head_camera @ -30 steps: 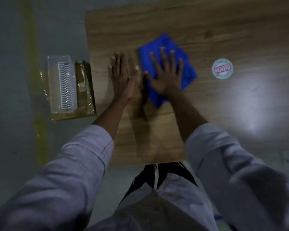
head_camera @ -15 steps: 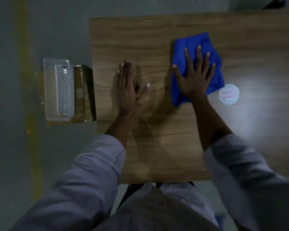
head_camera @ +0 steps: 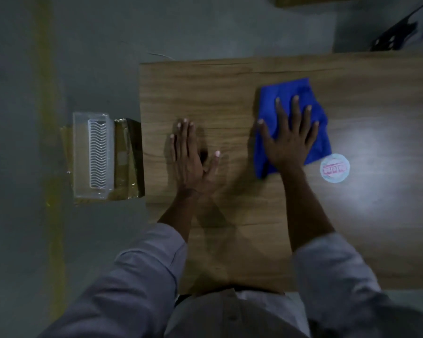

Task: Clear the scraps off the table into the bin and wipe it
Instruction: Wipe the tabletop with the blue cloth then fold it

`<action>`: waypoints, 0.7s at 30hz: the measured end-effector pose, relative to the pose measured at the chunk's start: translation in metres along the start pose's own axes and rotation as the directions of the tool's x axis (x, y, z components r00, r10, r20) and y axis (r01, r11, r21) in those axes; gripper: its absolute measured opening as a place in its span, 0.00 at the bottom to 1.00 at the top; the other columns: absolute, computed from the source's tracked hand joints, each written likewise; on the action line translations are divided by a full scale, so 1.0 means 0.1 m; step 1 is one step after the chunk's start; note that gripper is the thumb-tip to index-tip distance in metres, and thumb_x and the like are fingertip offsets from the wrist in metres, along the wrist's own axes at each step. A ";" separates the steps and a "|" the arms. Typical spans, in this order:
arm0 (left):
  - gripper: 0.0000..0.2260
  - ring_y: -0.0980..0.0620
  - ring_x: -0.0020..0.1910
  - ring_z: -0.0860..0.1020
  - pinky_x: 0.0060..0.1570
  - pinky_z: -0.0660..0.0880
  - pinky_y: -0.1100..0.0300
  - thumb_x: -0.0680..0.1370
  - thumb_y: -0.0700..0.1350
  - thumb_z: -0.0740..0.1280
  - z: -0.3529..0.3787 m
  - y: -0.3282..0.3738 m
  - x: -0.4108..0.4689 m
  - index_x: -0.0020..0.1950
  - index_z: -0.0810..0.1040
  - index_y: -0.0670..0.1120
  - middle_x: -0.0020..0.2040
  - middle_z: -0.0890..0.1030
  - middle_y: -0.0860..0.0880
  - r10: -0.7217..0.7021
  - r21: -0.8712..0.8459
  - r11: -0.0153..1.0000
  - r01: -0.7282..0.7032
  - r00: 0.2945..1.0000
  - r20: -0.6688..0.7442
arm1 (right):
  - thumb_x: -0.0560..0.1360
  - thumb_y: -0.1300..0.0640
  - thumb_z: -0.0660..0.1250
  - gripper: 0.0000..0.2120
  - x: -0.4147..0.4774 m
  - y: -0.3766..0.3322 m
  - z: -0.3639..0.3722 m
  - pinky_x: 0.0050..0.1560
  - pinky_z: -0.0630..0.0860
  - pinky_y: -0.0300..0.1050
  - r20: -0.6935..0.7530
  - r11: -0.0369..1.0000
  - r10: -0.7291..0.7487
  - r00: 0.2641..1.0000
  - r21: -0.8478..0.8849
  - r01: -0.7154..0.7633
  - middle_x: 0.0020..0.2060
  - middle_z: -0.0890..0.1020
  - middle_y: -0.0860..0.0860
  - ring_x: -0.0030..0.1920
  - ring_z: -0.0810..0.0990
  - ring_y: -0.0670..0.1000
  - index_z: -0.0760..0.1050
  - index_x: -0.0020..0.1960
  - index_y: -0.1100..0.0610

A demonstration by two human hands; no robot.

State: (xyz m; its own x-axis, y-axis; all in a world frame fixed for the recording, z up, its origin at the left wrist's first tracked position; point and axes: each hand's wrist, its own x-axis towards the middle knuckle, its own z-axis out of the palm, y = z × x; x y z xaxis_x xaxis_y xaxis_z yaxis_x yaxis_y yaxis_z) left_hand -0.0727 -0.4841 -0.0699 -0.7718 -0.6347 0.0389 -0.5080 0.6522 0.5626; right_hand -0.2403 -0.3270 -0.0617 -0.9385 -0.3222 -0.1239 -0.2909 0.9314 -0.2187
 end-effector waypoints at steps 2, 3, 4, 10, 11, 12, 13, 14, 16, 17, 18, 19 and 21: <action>0.37 0.42 0.81 0.55 0.78 0.53 0.38 0.80 0.58 0.63 -0.01 0.01 -0.01 0.80 0.60 0.37 0.81 0.59 0.40 0.006 0.005 1.000 -0.006 1.000 -0.001 | 0.78 0.27 0.51 0.33 0.46 -0.23 0.00 0.78 0.47 0.66 -0.023 0.996 0.080 0.997 0.047 -0.079 0.82 0.54 0.46 0.82 0.50 0.56 0.56 0.80 0.38; 0.36 0.42 0.82 0.54 0.79 0.51 0.39 0.79 0.57 0.64 -0.01 0.00 -0.01 0.80 0.59 0.36 0.81 0.58 0.40 0.008 0.006 1.000 -0.008 1.000 0.009 | 0.78 0.27 0.50 0.34 0.60 -0.42 0.03 0.78 0.47 0.66 -0.023 0.995 0.090 0.996 0.047 -0.089 0.82 0.54 0.47 0.82 0.49 0.57 0.56 0.81 0.38; 0.36 0.42 0.82 0.54 0.79 0.51 0.40 0.80 0.56 0.64 -0.01 0.00 -0.01 0.80 0.59 0.36 0.81 0.58 0.40 0.006 0.010 1.000 -0.006 1.000 0.021 | 0.78 0.28 0.49 0.34 0.65 -0.64 0.10 0.78 0.46 0.66 -0.013 0.998 0.058 0.998 0.033 -0.058 0.82 0.54 0.47 0.82 0.49 0.57 0.55 0.81 0.38; 0.28 0.37 0.77 0.63 0.75 0.56 0.35 0.75 0.45 0.59 -0.03 0.02 0.00 0.73 0.69 0.35 0.75 0.68 0.37 -0.063 -0.055 0.997 0.062 0.998 -0.016 | 0.81 0.34 0.52 0.29 -0.08 -1.01 0.29 0.78 0.49 0.64 0.074 0.819 -0.572 0.817 -0.005 0.574 0.81 0.59 0.47 0.82 0.53 0.56 0.61 0.80 0.41; 0.27 0.36 0.77 0.63 0.75 0.56 0.35 0.74 0.45 0.59 -0.03 0.04 0.00 0.71 0.70 0.35 0.74 0.68 0.37 -0.070 -0.067 0.995 0.069 0.997 -0.023 | 0.82 0.33 0.53 0.29 -0.15 -0.81 0.24 0.78 0.51 0.64 0.064 0.821 -0.570 0.819 -0.002 0.571 0.81 0.59 0.47 0.82 0.53 0.55 0.61 0.80 0.41; 0.26 0.36 0.77 0.63 0.75 0.56 0.35 0.73 0.45 0.60 -0.03 0.04 0.00 0.70 0.70 0.36 0.74 0.68 0.37 -0.068 -0.061 0.996 0.067 0.997 -0.020 | 0.82 0.33 0.53 0.29 -0.19 -0.58 0.19 0.78 0.51 0.64 0.053 0.847 -0.531 0.846 -0.009 0.532 0.81 0.58 0.46 0.82 0.52 0.55 0.61 0.80 0.41; 0.27 0.37 0.77 0.63 0.75 0.55 0.35 0.73 0.44 0.62 -0.02 0.02 0.00 0.71 0.68 0.37 0.74 0.68 0.37 -0.057 -0.049 0.997 0.056 0.998 -0.009 | 0.81 0.32 0.53 0.30 -0.19 -0.36 0.13 0.78 0.50 0.64 0.056 0.885 -0.464 0.884 -0.016 0.466 0.82 0.57 0.46 0.82 0.50 0.54 0.59 0.80 0.41; 0.28 0.37 0.77 0.62 0.76 0.55 0.36 0.72 0.43 0.63 -0.02 0.01 0.00 0.71 0.67 0.38 0.74 0.67 0.37 -0.046 -0.032 0.998 0.046 0.999 0.007 | 0.81 0.32 0.53 0.30 -0.13 -0.17 0.09 0.79 0.49 0.63 0.042 0.923 -0.382 0.923 -0.021 0.383 0.82 0.56 0.45 0.82 0.50 0.54 0.58 0.80 0.40; 0.30 0.37 0.77 0.62 0.77 0.54 0.36 0.70 0.42 0.66 -0.01 0.00 0.01 0.71 0.67 0.37 0.75 0.67 0.38 -0.041 -0.005 0.999 0.041 0.999 0.016 | 0.81 0.31 0.53 0.29 0.12 0.01 0.04 0.79 0.49 0.62 -0.031 0.975 -0.220 0.975 -0.027 0.219 0.81 0.57 0.44 0.82 0.51 0.55 0.59 0.80 0.39; 0.30 0.37 0.77 0.61 0.77 0.53 0.36 0.70 0.42 0.67 -0.01 -0.01 0.01 0.71 0.68 0.37 0.75 0.67 0.38 -0.047 -0.002 0.999 0.047 0.999 0.017 | 0.81 0.31 0.53 0.29 0.29 0.00 0.03 0.79 0.50 0.62 -0.053 0.989 -0.146 0.988 -0.012 0.146 0.81 0.58 0.44 0.82 0.52 0.55 0.60 0.79 0.39; 0.30 0.38 0.78 0.61 0.77 0.52 0.37 0.70 0.43 0.66 -0.01 0.01 0.01 0.71 0.68 0.37 0.75 0.67 0.38 -0.049 -0.002 0.999 0.049 0.999 0.021 | 0.80 0.30 0.53 0.29 0.47 -0.08 0.03 0.79 0.50 0.62 -0.070 0.996 -0.084 0.994 0.005 0.085 0.81 0.59 0.44 0.82 0.53 0.56 0.61 0.79 0.38; 0.29 0.38 0.78 0.60 0.77 0.52 0.37 0.71 0.44 0.65 -0.02 0.02 0.00 0.71 0.68 0.37 0.75 0.66 0.38 -0.051 -0.002 0.999 0.051 0.998 0.027 | 0.80 0.30 0.52 0.29 0.64 -0.20 0.04 0.79 0.50 0.62 -0.090 0.999 -0.039 0.995 0.022 0.041 0.81 0.59 0.44 0.82 0.53 0.56 0.61 0.79 0.38; 0.30 0.38 0.78 0.59 0.79 0.50 0.39 0.73 0.46 0.63 -0.02 0.02 -0.01 0.73 0.65 0.37 0.76 0.65 0.38 -0.065 0.016 0.998 0.064 0.996 0.062 | 0.80 0.30 0.51 0.30 0.91 -0.53 0.12 0.79 0.49 0.63 -0.098 0.999 -0.028 0.995 0.034 0.031 0.81 0.60 0.44 0.82 0.53 0.57 0.62 0.78 0.38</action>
State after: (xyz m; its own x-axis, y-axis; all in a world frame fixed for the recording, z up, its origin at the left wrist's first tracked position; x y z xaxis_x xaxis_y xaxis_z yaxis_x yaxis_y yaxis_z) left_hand -0.0723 -0.4828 -0.0672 -0.7594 -0.6487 -0.0493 -0.5626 0.6168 0.5506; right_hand -0.3076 -0.4075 -0.0732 -0.9438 -0.3297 -0.0220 -0.3135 0.9146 -0.2552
